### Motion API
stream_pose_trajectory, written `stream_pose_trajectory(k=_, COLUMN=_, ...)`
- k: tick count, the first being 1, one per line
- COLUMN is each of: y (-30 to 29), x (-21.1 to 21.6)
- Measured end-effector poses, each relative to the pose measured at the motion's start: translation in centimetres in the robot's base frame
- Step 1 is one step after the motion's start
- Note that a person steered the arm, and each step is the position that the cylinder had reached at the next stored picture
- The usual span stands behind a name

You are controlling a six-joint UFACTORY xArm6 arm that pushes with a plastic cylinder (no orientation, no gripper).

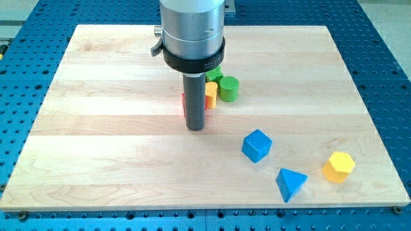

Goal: Move the cube towards the red star

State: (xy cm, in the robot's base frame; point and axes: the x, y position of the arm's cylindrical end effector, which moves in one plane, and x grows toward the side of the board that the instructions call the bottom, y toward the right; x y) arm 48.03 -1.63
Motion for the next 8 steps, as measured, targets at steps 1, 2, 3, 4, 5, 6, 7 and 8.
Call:
stream_pose_trajectory(k=1, y=-0.7, x=0.6)
stream_pose_trajectory(k=2, y=1.9, x=8.0)
stream_pose_trajectory(k=3, y=10.4, x=11.1)
stream_pose_trajectory(k=4, y=12.1, x=7.8)
stream_pose_trajectory(k=5, y=12.1, x=4.7)
stream_pose_trajectory(k=6, y=9.9, x=2.7)
stream_pose_trajectory(k=7, y=9.3, x=4.9)
stream_pose_trajectory(k=8, y=8.2, x=6.9)
